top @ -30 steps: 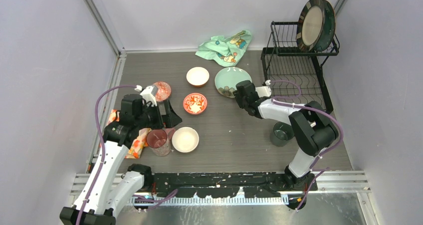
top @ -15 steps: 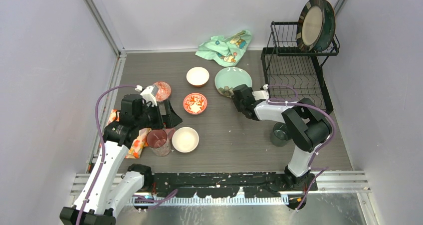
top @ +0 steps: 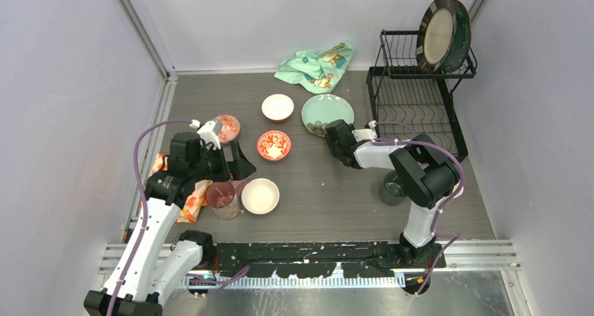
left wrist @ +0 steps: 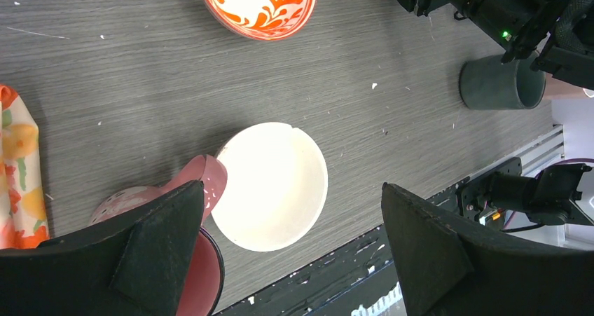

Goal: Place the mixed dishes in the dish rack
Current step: Pick up the plate at the center of the board.

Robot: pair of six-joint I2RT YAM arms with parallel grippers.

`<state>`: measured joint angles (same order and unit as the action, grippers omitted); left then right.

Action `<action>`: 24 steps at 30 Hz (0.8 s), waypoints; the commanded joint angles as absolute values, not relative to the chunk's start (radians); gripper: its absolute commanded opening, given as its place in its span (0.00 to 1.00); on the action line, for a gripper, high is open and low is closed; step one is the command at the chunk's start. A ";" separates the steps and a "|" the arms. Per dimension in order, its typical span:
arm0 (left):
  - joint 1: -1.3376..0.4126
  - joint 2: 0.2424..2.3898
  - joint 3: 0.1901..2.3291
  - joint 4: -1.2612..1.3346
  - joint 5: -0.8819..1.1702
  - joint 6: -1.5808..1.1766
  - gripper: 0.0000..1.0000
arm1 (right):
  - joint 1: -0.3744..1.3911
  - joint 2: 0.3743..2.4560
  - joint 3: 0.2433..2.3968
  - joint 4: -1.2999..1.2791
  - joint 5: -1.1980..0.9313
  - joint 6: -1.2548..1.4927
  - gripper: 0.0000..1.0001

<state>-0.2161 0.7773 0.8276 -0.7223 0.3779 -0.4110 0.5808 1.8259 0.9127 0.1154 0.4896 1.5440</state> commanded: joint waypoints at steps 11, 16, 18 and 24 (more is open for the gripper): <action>-0.222 0.770 0.827 -0.689 0.396 -0.410 0.97 | 0.585 1.894 0.973 0.172 0.557 1.597 0.45; -0.222 0.769 0.827 -0.688 0.401 -0.410 0.97 | 0.586 1.910 0.968 0.177 0.593 1.634 0.39; -0.222 0.766 0.828 -0.688 0.403 -0.410 0.97 | 0.587 1.906 0.953 0.186 0.607 1.634 0.31; -0.225 0.777 0.828 -0.689 0.412 -0.410 0.95 | 0.594 1.865 0.871 0.264 0.646 1.624 0.04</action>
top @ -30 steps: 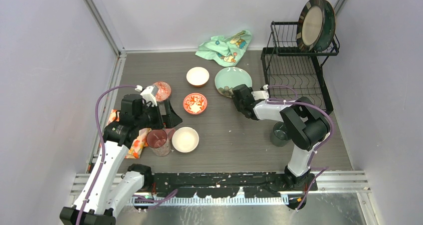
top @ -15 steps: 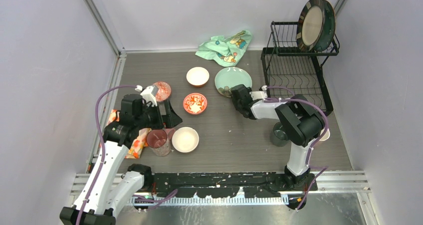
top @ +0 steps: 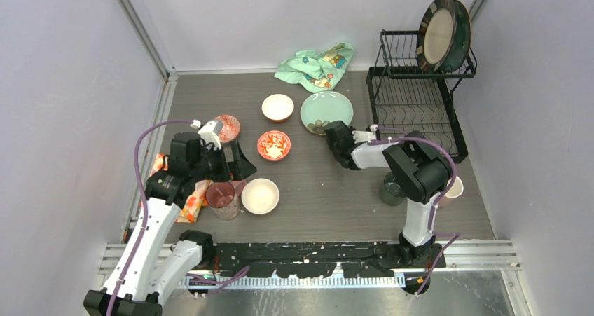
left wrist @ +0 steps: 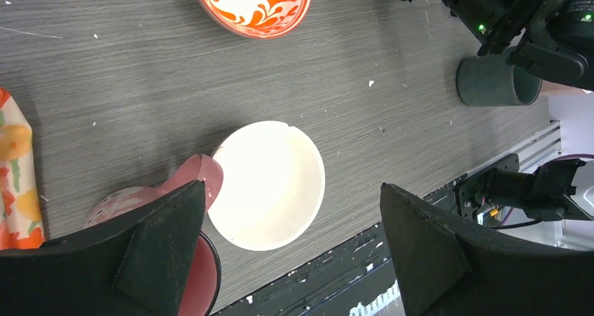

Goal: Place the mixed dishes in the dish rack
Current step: Pick up the plate at the center of the board.

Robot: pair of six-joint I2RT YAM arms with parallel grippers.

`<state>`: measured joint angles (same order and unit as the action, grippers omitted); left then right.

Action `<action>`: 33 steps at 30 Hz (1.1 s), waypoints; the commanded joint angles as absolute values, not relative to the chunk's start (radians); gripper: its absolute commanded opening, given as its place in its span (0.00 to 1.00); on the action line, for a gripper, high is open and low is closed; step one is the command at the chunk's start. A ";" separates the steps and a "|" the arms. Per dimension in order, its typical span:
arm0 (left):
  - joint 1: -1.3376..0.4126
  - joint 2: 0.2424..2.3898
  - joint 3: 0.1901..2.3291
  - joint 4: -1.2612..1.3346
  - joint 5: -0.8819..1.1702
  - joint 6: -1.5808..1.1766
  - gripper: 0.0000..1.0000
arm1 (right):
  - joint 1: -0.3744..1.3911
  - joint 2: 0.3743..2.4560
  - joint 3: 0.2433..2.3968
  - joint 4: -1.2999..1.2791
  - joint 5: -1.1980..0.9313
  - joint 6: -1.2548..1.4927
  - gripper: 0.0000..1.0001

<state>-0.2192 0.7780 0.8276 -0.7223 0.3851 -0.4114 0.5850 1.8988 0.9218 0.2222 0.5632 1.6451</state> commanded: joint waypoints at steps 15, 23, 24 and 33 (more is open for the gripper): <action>-0.226 0.773 0.827 -0.698 0.335 -0.434 0.94 | 0.594 1.658 0.726 0.400 0.639 1.550 0.01; -0.225 0.805 0.843 -0.699 0.324 -0.446 0.92 | 0.594 1.564 0.651 0.468 0.610 1.529 0.01; -0.225 0.816 0.850 -0.705 0.323 -0.445 0.92 | 0.594 1.552 0.643 0.476 0.606 1.531 0.01; -0.225 0.844 0.864 -0.720 0.332 -0.469 0.90 | 0.594 1.454 0.564 0.544 0.561 1.543 0.01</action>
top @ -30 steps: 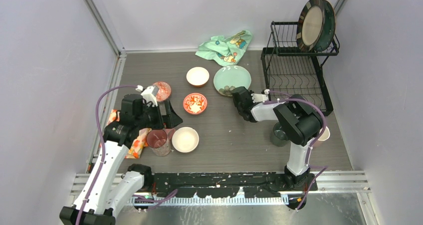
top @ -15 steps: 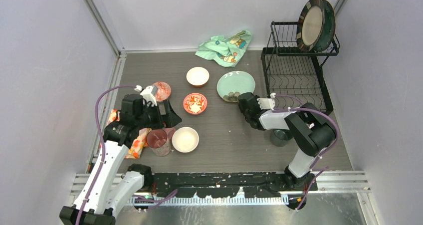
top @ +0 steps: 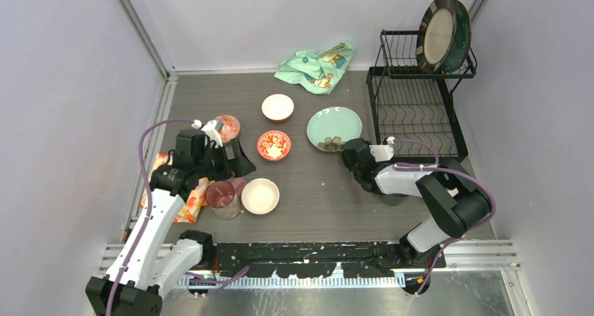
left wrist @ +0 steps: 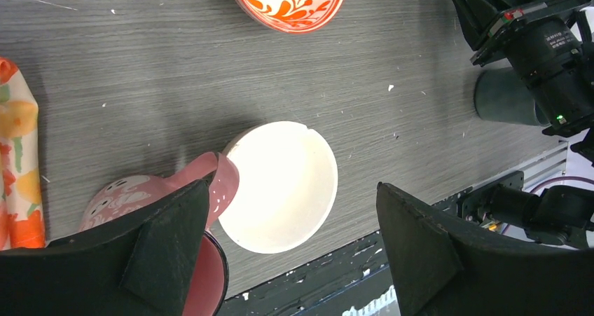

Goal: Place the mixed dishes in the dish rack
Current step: Pick up the plate at the center of the board.

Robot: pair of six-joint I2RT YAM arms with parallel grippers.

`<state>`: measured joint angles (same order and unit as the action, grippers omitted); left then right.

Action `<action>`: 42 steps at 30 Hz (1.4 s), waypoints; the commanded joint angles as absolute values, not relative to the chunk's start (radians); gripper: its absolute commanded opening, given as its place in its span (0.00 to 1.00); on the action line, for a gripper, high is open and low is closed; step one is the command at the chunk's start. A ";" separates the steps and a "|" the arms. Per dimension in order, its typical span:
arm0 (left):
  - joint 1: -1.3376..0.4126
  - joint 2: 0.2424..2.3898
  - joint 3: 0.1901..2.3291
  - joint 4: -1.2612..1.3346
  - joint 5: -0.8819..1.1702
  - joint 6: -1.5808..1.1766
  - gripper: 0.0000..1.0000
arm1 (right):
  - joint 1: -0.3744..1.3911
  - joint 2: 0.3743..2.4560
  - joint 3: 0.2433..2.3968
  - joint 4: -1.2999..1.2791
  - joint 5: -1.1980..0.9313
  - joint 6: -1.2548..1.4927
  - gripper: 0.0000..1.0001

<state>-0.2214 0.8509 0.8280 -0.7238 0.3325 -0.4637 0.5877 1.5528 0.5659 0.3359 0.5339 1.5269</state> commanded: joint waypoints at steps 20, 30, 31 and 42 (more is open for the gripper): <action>-0.226 1.072 1.086 -0.622 0.411 -0.589 0.87 | 0.597 1.094 0.522 0.411 0.318 1.459 0.01; -0.234 1.169 1.106 -0.441 0.475 -0.755 0.84 | 0.669 1.029 0.549 0.408 0.174 1.473 0.01; -0.235 1.174 1.103 -0.429 0.469 -0.761 0.84 | 0.679 1.028 0.549 0.419 0.173 1.474 0.01; -0.278 1.252 1.077 -0.381 0.442 -0.795 0.81 | 0.738 1.050 0.570 0.487 0.143 1.475 0.01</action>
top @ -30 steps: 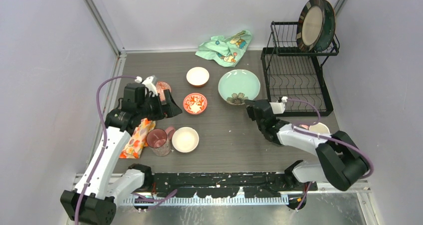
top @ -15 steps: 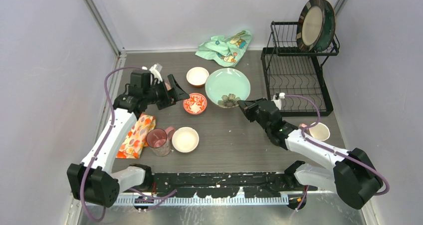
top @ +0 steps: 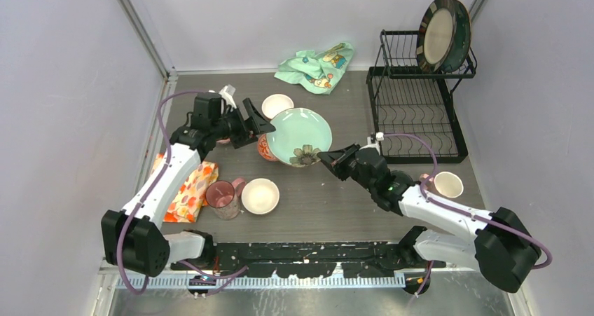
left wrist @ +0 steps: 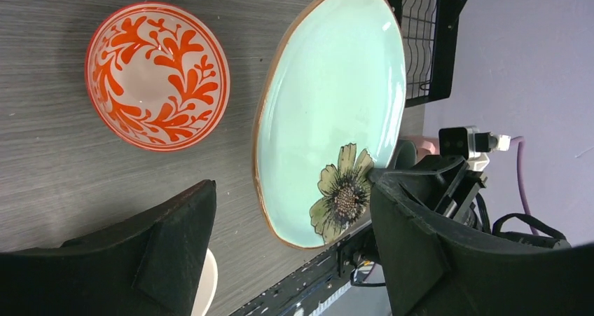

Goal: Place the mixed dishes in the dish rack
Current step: Pick up the plate at the center of the board.

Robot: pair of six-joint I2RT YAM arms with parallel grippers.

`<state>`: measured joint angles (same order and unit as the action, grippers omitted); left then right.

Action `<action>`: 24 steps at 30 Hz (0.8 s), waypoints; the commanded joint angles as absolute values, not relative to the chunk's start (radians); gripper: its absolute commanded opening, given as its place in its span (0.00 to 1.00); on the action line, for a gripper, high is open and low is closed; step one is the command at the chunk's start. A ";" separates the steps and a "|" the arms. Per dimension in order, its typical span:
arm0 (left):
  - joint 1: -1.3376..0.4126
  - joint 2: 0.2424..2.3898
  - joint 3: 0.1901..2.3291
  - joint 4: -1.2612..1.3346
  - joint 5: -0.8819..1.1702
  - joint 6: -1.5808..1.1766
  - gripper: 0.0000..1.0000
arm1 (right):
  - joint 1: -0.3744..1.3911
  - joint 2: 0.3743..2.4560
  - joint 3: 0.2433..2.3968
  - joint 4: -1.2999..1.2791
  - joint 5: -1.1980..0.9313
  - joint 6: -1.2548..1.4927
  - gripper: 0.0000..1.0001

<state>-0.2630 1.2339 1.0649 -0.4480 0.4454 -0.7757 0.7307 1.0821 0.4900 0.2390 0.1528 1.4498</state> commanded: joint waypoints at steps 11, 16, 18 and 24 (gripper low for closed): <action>-0.291 1.311 1.080 -0.348 0.487 -0.818 0.68 | 0.742 1.061 0.587 0.502 0.123 1.471 0.01; -0.291 1.298 1.075 -0.345 0.474 -0.816 0.59 | 0.744 1.093 0.587 0.549 0.092 1.477 0.01; -0.291 1.298 1.075 -0.344 0.476 -0.817 0.53 | 0.745 1.109 0.592 0.564 0.078 1.478 0.01; -0.293 1.286 1.066 -0.333 0.479 -0.841 0.32 | 0.747 1.152 0.596 0.614 0.046 1.474 0.01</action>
